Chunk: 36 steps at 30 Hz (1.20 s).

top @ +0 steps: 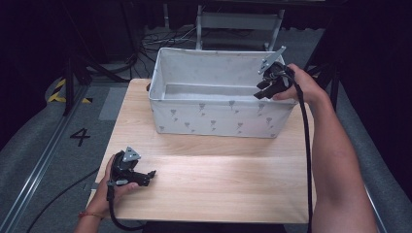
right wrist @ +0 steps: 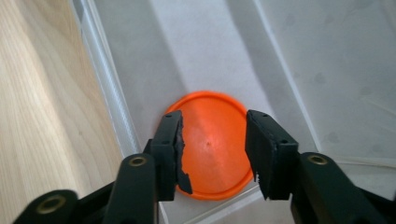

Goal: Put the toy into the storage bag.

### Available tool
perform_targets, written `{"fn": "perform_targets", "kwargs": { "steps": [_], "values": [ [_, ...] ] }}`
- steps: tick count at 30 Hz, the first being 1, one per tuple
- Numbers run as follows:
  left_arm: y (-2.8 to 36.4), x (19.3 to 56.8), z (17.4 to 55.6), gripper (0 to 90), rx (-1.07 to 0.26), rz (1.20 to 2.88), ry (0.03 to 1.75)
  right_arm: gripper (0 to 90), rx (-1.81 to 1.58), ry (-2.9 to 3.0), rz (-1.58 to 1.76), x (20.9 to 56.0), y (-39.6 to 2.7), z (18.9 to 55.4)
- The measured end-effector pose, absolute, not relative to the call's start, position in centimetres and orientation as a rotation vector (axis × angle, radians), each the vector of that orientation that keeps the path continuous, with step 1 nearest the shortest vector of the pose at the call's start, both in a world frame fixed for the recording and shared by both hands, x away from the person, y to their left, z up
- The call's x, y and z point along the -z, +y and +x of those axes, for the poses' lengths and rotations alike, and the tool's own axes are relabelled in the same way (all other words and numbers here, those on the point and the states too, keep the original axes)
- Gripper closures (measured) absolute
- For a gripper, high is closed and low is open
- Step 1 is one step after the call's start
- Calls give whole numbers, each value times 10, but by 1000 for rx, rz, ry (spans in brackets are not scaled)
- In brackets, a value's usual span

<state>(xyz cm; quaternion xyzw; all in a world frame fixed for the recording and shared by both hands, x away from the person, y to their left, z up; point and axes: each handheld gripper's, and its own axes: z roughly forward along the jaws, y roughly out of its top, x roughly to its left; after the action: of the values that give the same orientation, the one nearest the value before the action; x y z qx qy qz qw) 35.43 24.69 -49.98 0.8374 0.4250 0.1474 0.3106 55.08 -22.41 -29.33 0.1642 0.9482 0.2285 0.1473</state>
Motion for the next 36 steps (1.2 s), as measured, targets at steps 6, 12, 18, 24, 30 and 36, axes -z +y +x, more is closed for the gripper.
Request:
{"fn": "perform_targets", "kwargs": {
  "steps": [6,12,18,24,30,36],
  "values": [
    [247,500,354,3,-389,2211,1122,401,-749,2593,586,284,-228,542],
    [247,500,355,3,-388,2212,1121,247,-831,2436,715,278,-236,529],
    [247,500,355,3,-388,2212,1121,205,-857,2357,772,275,-242,517],
    [247,500,355,2,-386,2213,1119,204,-877,2291,833,273,-251,500],
    [247,500,355,2,-386,2213,1119,231,-876,2289,829,272,-257,484],
    [247,500,355,2,-387,2212,1120,222,-889,2260,813,273,-264,464]
  ]
}}
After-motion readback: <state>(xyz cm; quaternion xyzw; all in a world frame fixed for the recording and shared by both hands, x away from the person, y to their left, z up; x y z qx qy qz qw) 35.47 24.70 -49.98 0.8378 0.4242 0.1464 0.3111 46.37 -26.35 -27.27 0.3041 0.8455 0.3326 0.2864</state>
